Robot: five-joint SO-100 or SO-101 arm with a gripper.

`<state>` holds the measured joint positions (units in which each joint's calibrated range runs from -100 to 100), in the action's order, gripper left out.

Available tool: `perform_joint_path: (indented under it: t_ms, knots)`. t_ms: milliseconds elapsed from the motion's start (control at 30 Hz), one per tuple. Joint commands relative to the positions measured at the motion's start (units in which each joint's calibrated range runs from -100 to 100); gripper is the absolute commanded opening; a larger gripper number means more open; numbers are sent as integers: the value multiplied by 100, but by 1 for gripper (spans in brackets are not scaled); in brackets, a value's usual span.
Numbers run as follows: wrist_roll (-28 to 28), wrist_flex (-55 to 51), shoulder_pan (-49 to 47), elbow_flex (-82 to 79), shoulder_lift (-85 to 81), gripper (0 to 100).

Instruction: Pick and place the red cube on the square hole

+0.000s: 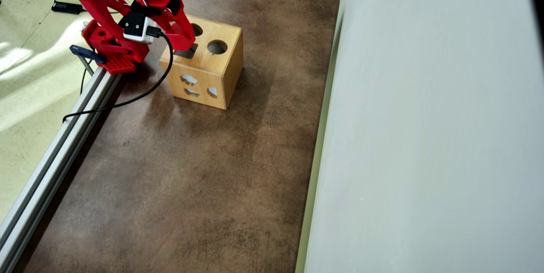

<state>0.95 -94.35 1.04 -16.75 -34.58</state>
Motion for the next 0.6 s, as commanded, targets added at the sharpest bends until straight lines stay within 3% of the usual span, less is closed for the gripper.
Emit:
perform_joint_path:
  t_ms: [0,567]
  knots:
    - [34,94,15,-150,-3,1]
    - [39,135,15,-257,201,1]
